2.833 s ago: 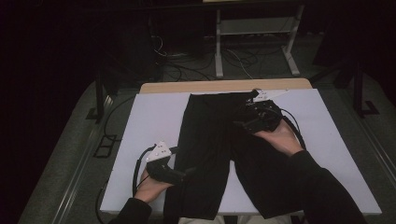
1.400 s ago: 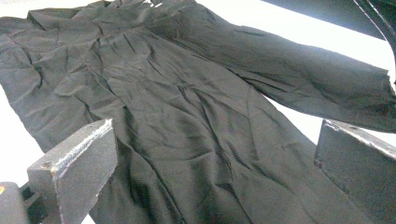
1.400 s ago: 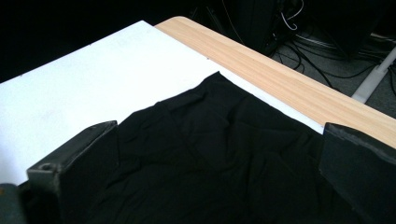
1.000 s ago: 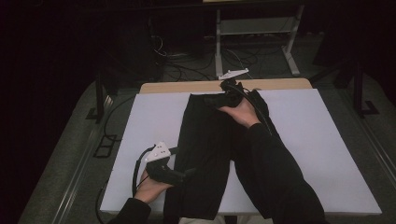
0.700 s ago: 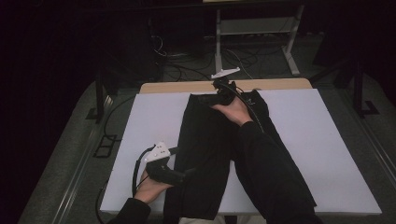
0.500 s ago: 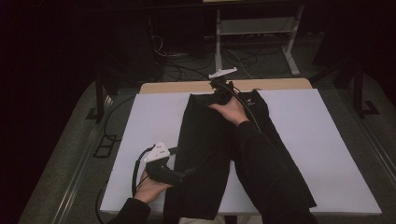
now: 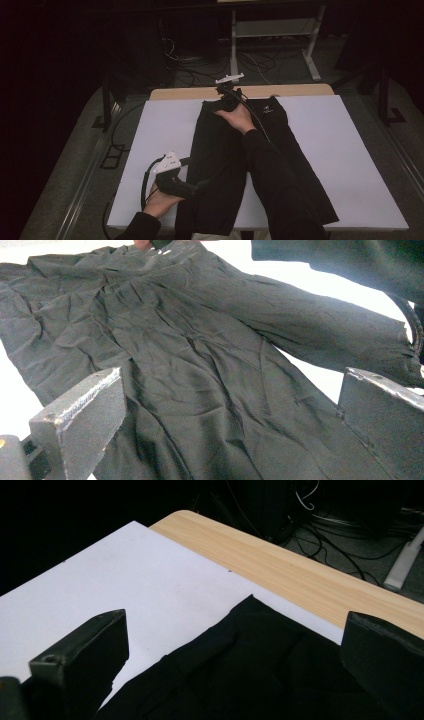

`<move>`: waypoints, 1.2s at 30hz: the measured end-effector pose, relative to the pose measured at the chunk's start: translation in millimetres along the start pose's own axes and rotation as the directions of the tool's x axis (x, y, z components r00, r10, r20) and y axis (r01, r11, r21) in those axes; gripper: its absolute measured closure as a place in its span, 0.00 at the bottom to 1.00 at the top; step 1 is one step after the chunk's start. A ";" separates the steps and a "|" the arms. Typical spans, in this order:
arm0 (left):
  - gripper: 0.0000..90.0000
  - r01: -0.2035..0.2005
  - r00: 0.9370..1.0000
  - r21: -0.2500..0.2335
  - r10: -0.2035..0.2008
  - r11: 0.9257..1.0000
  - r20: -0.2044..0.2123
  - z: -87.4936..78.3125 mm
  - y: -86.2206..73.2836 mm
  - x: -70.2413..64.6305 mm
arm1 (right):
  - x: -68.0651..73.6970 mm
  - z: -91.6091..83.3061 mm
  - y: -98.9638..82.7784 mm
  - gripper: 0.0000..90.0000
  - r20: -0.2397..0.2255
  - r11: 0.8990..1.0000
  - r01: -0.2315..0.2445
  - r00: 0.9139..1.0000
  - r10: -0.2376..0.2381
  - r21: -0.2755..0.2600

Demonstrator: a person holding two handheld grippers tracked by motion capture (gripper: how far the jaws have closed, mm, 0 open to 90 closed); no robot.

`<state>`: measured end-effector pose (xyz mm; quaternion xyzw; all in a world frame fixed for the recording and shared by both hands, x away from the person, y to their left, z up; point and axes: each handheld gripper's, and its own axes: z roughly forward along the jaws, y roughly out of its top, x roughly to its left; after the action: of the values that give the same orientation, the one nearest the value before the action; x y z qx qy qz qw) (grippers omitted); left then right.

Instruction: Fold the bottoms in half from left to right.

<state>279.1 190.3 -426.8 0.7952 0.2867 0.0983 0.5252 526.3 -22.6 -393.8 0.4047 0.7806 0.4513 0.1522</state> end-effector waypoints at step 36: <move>0.00 0.003 1.000 -0.001 -0.003 1.000 0.009 -0.8 -0.1 1.5 | -0.8 57.4 -6.7 0.15 0.042 0.994 -0.110 0.993 0.110 0.007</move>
<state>279.8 191.8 -426.7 0.7950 0.2857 0.0940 0.5268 558.1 8.4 -430.8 0.4570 0.7559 0.4470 0.1413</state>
